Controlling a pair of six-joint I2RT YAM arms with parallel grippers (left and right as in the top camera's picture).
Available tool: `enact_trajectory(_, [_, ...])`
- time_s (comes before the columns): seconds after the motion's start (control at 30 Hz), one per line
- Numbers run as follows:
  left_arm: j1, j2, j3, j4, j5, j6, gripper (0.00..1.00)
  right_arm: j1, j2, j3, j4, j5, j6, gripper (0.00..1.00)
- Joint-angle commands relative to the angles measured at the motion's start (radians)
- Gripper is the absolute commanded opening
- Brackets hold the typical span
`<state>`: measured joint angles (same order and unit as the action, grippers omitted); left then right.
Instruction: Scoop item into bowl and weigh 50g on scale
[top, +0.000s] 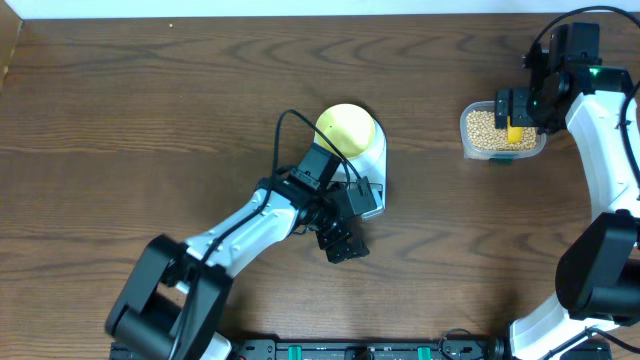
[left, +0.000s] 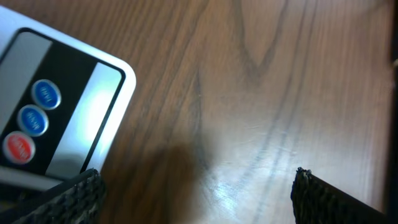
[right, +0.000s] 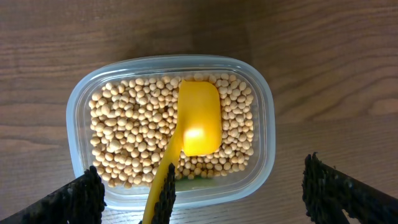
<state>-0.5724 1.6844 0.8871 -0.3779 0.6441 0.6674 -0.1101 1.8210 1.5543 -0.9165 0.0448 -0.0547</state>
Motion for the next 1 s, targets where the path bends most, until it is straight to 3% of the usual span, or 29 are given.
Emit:
enact_trajectory(0.0, [-0.003,0.058,0.012,0.023,-0.026,0.084,0.98,-0.007,0.003,-0.003,0.000,0.008,0.005,0.99])
enact_trajectory(0.33, [0.001,0.108,0.014,0.166,-0.062,0.083,0.98,-0.007,0.003,-0.003,0.000,0.008,0.005,0.99])
enact_trajectory(0.47, [0.022,0.077,0.024,0.167,-0.062,0.027,0.98,-0.007,0.003,-0.003,0.001,0.008,0.005,0.99])
enact_trajectory(0.73, [0.051,0.002,0.024,0.142,-0.138,0.027,0.98,-0.007,0.003,-0.003,0.001,0.008,0.005,0.99])
enact_trajectory(0.97, [0.064,0.021,0.024,0.117,-0.105,0.027,0.98,-0.007,0.003,-0.003,0.000,0.008,0.005,0.99])
